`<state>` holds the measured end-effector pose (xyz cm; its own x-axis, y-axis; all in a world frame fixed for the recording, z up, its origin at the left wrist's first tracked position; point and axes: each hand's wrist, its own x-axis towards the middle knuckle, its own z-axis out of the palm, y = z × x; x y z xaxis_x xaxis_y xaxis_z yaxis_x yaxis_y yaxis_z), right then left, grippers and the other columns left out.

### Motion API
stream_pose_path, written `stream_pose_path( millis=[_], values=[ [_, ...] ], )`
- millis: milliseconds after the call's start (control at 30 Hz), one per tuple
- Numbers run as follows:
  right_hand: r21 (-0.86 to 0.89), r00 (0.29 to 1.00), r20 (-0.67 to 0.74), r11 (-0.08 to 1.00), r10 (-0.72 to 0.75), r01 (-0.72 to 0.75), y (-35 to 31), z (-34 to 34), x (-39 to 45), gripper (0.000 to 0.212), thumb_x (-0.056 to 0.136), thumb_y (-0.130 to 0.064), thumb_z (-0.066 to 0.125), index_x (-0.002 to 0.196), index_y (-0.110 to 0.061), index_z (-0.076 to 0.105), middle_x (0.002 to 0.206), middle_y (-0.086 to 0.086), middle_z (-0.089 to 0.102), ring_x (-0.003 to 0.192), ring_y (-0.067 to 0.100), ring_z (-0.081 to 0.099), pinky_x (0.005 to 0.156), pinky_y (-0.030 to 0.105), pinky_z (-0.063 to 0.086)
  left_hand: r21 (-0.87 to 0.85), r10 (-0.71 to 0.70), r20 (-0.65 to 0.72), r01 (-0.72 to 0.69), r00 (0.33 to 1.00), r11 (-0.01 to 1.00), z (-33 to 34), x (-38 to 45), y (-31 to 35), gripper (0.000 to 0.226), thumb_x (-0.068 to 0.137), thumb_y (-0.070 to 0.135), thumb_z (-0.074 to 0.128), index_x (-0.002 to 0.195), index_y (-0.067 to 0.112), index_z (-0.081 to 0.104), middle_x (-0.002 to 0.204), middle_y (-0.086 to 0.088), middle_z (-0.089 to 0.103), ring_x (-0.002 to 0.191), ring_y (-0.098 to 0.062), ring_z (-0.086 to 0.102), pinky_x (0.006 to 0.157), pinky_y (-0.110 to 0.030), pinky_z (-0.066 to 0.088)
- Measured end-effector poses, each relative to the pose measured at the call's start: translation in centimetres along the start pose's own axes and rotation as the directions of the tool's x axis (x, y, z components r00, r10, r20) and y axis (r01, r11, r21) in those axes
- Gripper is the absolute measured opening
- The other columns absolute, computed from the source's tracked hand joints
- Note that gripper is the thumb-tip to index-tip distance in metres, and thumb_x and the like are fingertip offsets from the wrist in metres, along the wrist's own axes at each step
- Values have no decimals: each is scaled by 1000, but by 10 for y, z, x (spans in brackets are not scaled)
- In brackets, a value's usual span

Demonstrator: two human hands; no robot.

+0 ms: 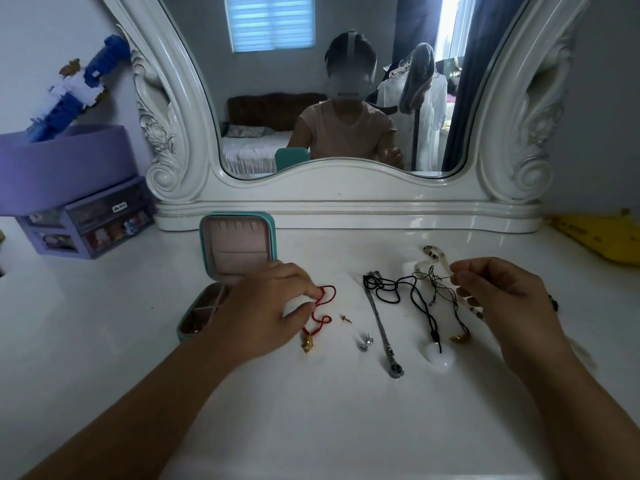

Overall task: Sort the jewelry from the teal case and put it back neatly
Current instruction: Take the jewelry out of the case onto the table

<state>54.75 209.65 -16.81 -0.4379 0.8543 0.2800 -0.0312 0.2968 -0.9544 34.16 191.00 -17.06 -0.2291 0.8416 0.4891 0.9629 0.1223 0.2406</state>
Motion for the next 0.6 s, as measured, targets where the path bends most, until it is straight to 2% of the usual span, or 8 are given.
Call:
stream_pose_path(
  millis=[133, 233, 300, 433, 533, 600],
  values=[
    [-33, 1000, -8, 999, 13, -13, 5, -4, -1, 20, 86, -10, 59, 76, -24, 69, 72, -7, 69, 75, 13, 60, 76, 31, 46, -165, -12, 82, 25, 997, 986, 14, 27, 19, 19, 86, 17, 56, 99, 20, 69, 94, 13, 60, 79, -6, 62, 75, -25, 51],
    [-61, 1000, -30, 998, 4, -5, 6, -6, -2, 18, 85, -11, 60, 77, -23, 69, 71, -8, 69, 74, 14, 60, 75, 31, 46, -253, -80, 62, 94, 995, 963, 28, 37, 28, 20, 86, 8, 58, 99, 17, 70, 83, 18, 54, 70, -2, 56, 67, -9, 44],
    [-80, 999, -38, 997, -3, 0, 6, -6, -2, 16, 84, -11, 60, 78, -24, 69, 76, -4, 69, 75, 15, 60, 75, 31, 45, -294, -118, 56, 129, 992, 947, 33, 35, 26, 19, 85, 7, 60, 97, 17, 71, 82, 17, 55, 70, -1, 56, 66, -6, 41],
    [-102, 999, -33, 995, -5, 2, 6, -4, -3, 15, 84, -14, 60, 78, -24, 69, 71, -9, 69, 73, 12, 60, 72, 28, 45, -296, -143, 55, 153, 988, 943, 33, 24, 16, 19, 85, 8, 61, 95, 19, 71, 83, 18, 58, 75, -4, 60, 72, -17, 50],
    [-127, 999, -14, 992, -28, 26, 3, -2, -6, 15, 85, -13, 60, 78, -23, 69, 70, -1, 67, 67, 14, 57, 63, 23, 46, -263, -97, 90, 118, 991, 958, 37, 19, 13, 18, 84, 12, 61, 94, 23, 71, 84, 23, 56, 78, 3, 56, 75, -15, 45],
    [-139, 999, 14, 990, -31, 33, -1, -1, -9, 15, 86, -11, 59, 80, -20, 68, 76, 10, 66, 62, 10, 54, 49, 12, 46, -264, -49, 135, 84, 990, 961, 40, 18, 15, 17, 85, 16, 60, 95, 24, 71, 87, 22, 57, 83, 3, 56, 77, -15, 44]
  ],
)
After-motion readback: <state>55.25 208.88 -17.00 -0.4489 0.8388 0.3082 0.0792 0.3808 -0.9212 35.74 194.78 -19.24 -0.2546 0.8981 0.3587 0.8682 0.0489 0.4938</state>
